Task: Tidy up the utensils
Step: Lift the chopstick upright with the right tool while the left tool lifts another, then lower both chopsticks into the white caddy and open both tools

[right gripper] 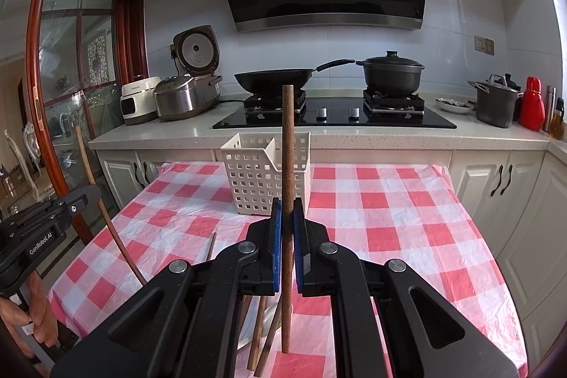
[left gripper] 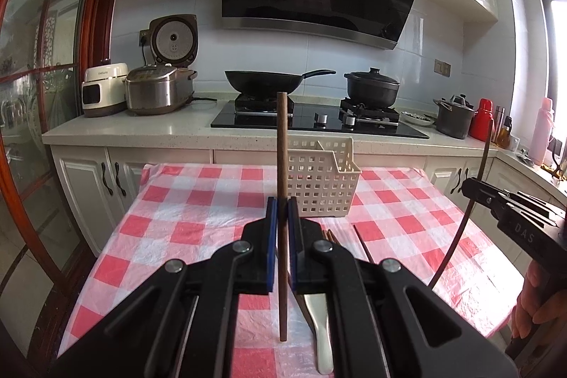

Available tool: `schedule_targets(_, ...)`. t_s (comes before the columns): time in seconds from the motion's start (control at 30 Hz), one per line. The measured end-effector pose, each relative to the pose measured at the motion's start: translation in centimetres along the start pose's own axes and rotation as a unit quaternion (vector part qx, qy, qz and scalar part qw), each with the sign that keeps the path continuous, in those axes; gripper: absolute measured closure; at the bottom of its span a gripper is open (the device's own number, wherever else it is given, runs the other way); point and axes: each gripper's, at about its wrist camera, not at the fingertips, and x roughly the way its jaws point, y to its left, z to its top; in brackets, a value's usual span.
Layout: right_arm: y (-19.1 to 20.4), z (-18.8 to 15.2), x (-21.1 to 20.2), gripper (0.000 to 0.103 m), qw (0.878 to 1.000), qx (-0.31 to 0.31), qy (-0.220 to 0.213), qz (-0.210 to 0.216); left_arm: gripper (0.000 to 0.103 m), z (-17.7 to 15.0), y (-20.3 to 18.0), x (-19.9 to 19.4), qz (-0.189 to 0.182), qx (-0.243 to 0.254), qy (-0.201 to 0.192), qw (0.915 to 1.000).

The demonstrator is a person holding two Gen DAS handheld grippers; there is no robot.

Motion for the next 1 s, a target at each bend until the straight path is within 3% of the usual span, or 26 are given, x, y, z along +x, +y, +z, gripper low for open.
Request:
schedule_targets(0.4,0.1,3.4,4.2,0.095,0.999,-0.019,-0.037,-0.002,0.097,4.0,-0.6,2.8,-0.008,0.006,-0.031,0.9995)
schedule_targets(0.7,-0.6,8.3,8.8,0.095,0.997,-0.011,-0.074,0.021,0.097,10.8,-2.3,6.7,-0.037,0.016,-0.078,0.9961)
schedule_targets(1.0,-1.1,12.2,13.1,0.095,0.994,-0.005,-0.107,0.014,0.097,16.7,-4.0,12.0,-0.018,0.021,-0.115,0.9930)
